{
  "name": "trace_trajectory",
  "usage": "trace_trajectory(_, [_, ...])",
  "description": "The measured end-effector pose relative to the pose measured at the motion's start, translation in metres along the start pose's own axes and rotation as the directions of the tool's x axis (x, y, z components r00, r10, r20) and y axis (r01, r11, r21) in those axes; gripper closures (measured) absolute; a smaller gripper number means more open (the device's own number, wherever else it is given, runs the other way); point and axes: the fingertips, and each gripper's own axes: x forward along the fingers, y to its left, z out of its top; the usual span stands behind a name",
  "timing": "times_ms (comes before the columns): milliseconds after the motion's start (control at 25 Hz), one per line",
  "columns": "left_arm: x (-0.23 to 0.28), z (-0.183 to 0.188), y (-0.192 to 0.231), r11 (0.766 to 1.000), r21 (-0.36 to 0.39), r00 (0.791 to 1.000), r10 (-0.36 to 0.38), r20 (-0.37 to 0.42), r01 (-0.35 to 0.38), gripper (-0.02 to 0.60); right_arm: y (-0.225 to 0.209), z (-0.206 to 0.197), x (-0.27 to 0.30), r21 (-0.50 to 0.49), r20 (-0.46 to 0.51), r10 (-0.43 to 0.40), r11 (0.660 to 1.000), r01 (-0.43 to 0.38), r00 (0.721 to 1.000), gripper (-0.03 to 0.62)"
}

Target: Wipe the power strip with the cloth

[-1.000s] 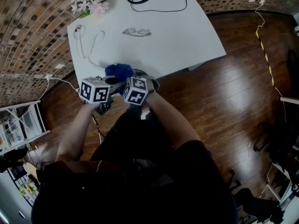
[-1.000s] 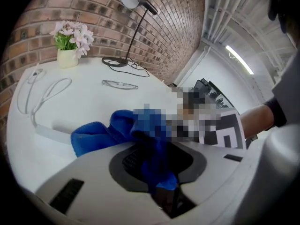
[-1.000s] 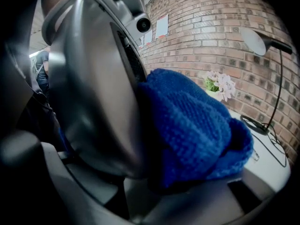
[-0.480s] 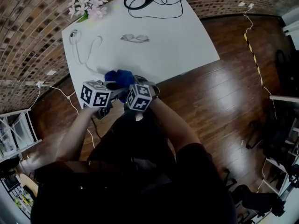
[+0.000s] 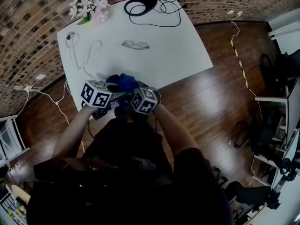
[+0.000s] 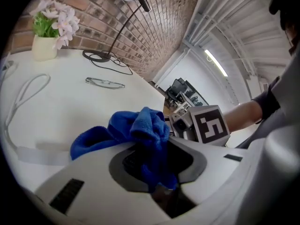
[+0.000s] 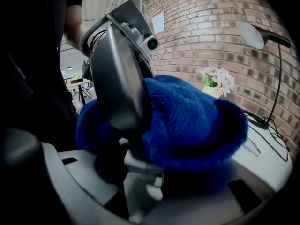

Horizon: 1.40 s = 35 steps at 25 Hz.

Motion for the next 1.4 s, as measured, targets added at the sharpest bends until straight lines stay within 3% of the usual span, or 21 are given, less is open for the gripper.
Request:
trace_trajectory(480, [-0.043,-0.005,0.036,0.994,0.104,0.999,0.023,0.04,-0.027,0.478,-0.002,-0.002,0.001,0.054,-0.028,-0.015,0.998,0.016,0.999,0.422])
trace_trajectory(720, [-0.078,-0.007,0.065,1.0,0.004,0.994,0.003,0.106,-0.004,0.479,-0.003,-0.003,0.001,0.079,-0.037,-0.02,0.997,0.022,0.999,0.422])
trace_trajectory(1040, [-0.118,-0.009,0.1,0.998,-0.03,0.985,0.061,0.161,-0.057,0.477,-0.005,-0.004,0.002,0.103,-0.044,-0.022,0.994,0.026,0.999,0.425])
trace_trajectory(1160, [-0.132,-0.012,0.119,0.993,-0.059,0.981,0.113,0.157,-0.105,0.477,-0.007,-0.004,0.001,0.113,-0.048,-0.022,0.993,0.028,0.999,0.427])
trace_trajectory(1320, [-0.142,-0.029,0.135,0.985,-0.018,0.981,0.172,0.094,-0.171,0.477,-0.009,-0.004,0.004,0.151,-0.052,-0.026,0.988,0.034,0.998,0.43])
trace_trajectory(1400, [-0.145,-0.031,0.138,0.983,-0.033,0.977,0.186,0.1,-0.183,0.477,-0.01,-0.004,0.004,0.157,-0.055,-0.031,0.987,0.039,0.998,0.43])
